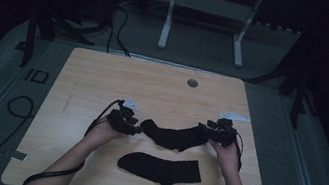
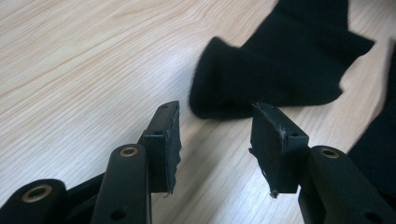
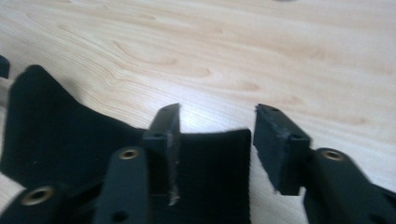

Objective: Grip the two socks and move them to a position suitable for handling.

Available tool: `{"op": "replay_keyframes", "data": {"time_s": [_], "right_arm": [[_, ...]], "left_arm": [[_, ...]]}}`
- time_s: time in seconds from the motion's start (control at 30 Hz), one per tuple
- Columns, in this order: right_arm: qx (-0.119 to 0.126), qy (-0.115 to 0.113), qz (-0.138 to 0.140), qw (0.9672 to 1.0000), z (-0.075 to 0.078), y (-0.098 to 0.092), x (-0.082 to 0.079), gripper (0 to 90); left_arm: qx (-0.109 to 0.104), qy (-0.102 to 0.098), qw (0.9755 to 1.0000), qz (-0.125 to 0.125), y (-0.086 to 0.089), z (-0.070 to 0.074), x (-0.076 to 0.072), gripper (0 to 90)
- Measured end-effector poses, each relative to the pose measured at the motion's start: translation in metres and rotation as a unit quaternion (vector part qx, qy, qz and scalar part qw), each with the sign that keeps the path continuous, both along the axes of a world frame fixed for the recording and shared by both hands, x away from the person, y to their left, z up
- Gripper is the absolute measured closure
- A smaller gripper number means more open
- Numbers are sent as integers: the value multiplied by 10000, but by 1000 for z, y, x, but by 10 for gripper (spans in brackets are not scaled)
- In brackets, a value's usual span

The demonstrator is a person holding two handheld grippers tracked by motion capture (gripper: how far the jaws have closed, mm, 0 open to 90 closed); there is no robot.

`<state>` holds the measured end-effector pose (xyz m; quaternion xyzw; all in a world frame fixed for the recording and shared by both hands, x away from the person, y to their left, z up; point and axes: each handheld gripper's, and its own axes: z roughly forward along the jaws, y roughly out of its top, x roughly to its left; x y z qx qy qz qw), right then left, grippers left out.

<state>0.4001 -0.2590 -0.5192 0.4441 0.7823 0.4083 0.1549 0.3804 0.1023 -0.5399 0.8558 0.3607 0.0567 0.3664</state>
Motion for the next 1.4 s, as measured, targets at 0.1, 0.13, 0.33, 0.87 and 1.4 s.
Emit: {"op": "replay_keyframes", "data": {"time_s": [0.1,0.13,0.33,0.87,1.4], "right_arm": [[-296,-78,294,9991,-3,9,-5,702],[-369,-43,348,9987,-6,11,-5,742],[-869,86,491,9950,-22,18,-6,790],[-1082,200,377,9932,-35,12,-6,754],[-946,-261,272,9948,-12,10,-30,719]], "left_arm": [[-91,-49,9999,-107,-4,-2,1,529],[-71,-77,9999,-133,-6,-3,2,530],[-91,-85,9998,-131,-11,-4,2,815],[996,-7,9949,167,-6,-7,-8,900],[502,-489,9974,156,-10,19,-19,900]]}}
